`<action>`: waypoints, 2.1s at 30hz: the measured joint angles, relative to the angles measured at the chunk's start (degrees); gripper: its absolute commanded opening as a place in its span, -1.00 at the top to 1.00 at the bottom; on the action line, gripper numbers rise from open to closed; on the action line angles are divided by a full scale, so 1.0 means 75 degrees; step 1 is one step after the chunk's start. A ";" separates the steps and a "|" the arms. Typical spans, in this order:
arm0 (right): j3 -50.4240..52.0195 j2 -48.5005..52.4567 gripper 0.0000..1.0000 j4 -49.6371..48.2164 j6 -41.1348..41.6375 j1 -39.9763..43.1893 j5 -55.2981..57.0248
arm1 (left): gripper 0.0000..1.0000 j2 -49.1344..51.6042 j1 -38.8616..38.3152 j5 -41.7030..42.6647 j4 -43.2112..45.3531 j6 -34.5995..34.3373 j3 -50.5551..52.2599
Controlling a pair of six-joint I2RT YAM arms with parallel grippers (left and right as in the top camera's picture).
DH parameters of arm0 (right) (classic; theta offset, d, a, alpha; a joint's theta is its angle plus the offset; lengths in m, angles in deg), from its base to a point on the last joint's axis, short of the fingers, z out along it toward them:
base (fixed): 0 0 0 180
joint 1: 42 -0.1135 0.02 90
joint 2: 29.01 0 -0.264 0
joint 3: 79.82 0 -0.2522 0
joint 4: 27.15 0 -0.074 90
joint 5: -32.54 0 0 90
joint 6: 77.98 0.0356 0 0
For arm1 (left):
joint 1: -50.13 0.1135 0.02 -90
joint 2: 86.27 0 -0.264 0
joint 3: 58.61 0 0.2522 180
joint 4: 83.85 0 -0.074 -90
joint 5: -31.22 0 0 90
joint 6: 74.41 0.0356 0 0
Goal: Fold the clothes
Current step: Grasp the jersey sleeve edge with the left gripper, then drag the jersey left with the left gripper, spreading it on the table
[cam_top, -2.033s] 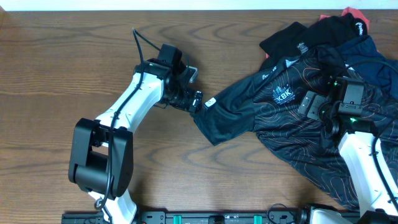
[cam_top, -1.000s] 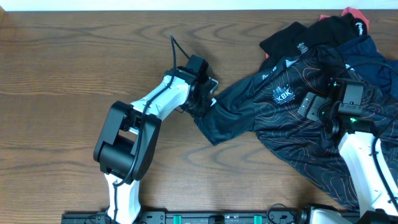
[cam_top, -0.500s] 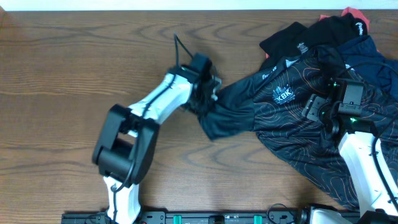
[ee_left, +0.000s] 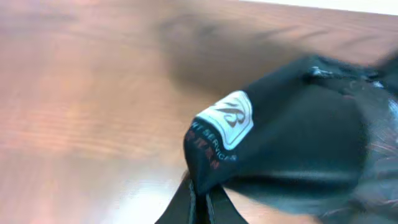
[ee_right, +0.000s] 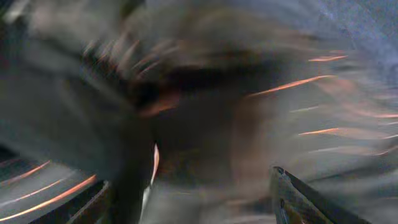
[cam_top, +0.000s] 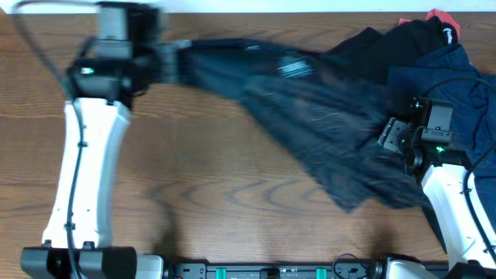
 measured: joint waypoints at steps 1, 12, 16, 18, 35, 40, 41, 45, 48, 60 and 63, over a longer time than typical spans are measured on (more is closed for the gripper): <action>0.0000 0.0000 -0.47 -0.0003 -0.0029 0.0000 0.0009 | 0.88 0.0073 0.0207 -0.0073 -0.0233 -0.0111 0.0067; 0.0000 0.0044 0.98 -0.0446 -0.0592 0.0000 0.0315 | 0.67 0.0629 0.0495 -0.1137 -0.0452 -0.0525 0.0764; 0.0000 0.0245 0.98 -0.1247 -0.0667 0.0000 0.0323 | 0.67 0.0627 0.0443 -0.0836 -0.0289 -0.0565 0.0764; -0.0003 0.0440 0.98 -0.1836 -0.0801 0.0006 -0.0093 | 0.67 0.0627 0.0294 -0.0437 -0.0262 -0.0597 0.0764; -0.3593 0.4261 0.98 -0.0560 -0.1533 0.0006 -0.1323 | 0.67 0.2958 -0.2025 0.0580 0.0612 -0.0612 0.0898; -0.4074 0.5170 0.98 0.0119 -0.1667 0.0006 -0.1682 | 0.67 0.3582 -0.2445 0.0609 0.1026 -0.0609 0.0898; -0.4077 0.5286 0.98 0.0169 -0.1673 0.0006 -0.1708 | 0.67 0.3675 -0.2503 0.0629 0.1046 -0.0609 0.0898; -0.4197 0.5785 0.98 0.0169 -0.1693 0.0050 -0.1658 | 0.67 0.3946 -0.2579 0.0664 0.1052 -0.0609 0.0898; -0.4322 0.5963 0.97 -0.0012 -0.1702 0.0140 -0.1504 | 0.67 0.4022 -0.2562 0.0664 0.0973 -0.0609 0.0898; -0.4654 0.6540 0.98 -0.1676 -0.1658 0.1722 -0.1087 | 0.67 0.4028 -0.2562 0.0425 0.1160 -0.0609 0.0944; -0.4779 0.6607 0.98 -0.1614 -0.1649 0.2393 -0.1032 | 0.67 0.4028 -0.2562 0.0361 0.1673 -0.0609 0.1180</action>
